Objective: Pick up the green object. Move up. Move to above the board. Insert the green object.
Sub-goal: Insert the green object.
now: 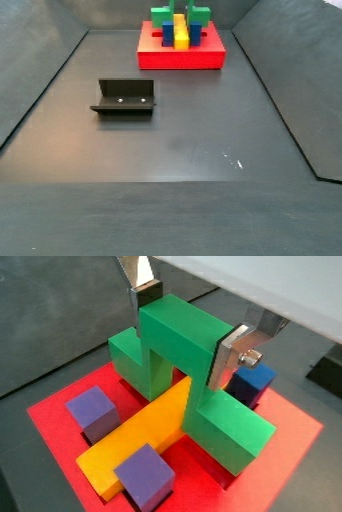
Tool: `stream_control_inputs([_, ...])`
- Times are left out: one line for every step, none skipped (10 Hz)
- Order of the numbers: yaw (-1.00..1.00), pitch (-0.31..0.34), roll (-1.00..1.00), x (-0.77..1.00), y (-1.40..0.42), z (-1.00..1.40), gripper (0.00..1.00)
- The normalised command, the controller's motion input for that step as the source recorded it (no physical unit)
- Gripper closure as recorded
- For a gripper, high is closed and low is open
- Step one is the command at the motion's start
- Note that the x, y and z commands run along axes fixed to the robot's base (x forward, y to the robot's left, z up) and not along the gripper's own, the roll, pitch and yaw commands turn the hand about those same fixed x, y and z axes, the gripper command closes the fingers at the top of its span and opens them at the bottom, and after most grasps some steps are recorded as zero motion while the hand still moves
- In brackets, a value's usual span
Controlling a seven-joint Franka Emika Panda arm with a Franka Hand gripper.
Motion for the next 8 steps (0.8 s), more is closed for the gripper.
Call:
stream_control_inputs([0.07, -0.113, 0.00, -0.07, -0.02, -0.40, 1.00])
stream_control_inputs([0.12, -0.126, 0.00, 0.00, -0.06, -0.40, 1.00])
stream_control_inputs([0.03, -0.134, 0.05, 0.06, -0.12, -0.34, 1.00])
stream_control_inputs([0.00, -0.077, 0.16, 0.15, -0.09, -0.21, 1.00])
stream_control_inputs([0.00, -0.016, 0.23, 0.21, 0.00, -0.10, 1.00])
stream_control_inputs([-0.07, 0.000, 0.34, 0.33, 0.00, 0.00, 1.00])
stream_control_inputs([-0.15, 0.009, 0.38, 0.44, 0.00, 0.00, 1.00])
stream_control_inputs([-0.13, 0.004, 0.35, 0.42, 0.00, 0.00, 1.00])
